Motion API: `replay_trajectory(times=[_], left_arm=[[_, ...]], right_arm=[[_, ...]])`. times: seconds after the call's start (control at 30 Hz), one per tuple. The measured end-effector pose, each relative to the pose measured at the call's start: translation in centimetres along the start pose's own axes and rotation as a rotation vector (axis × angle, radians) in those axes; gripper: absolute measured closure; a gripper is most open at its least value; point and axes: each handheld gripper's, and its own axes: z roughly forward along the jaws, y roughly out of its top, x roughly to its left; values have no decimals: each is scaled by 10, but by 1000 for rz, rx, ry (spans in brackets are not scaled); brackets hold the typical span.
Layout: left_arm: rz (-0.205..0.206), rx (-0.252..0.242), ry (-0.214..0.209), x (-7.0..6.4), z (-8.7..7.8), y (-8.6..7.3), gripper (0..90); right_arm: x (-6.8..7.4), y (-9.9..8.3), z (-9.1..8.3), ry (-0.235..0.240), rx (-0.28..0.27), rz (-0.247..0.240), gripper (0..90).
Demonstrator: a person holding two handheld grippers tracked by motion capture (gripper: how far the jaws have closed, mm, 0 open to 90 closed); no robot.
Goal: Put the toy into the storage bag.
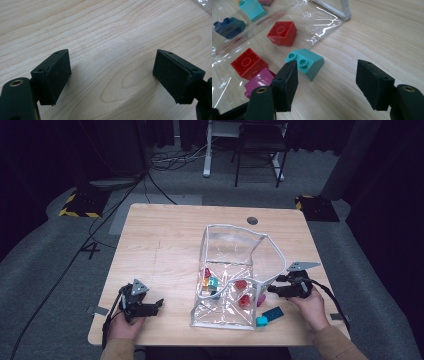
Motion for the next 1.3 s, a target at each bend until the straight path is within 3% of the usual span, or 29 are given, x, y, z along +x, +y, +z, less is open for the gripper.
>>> replay_trajectory(times=[0.23,0.57,0.73,0.97,1.03,1.3], left_arm=[[0,0,0,0,0,0,153],[0,0,0,0,0,0,153],[-1,0,0,0,0,0,153],[0,0,0,0,0,0,153],[0,0,0,0,0,0,153],[0,0,0,0,0,0,153]], right_arm=[[8,-2,13,41,-3,-5,343],[16,2,29,59,-6,-30,344],[16,1,37,37,-4,-45,361],[16,1,36,-1,-7,-59,502],[16,1,33,-34,-4,-71,571],[15,2,24,-54,4,-97,584]])
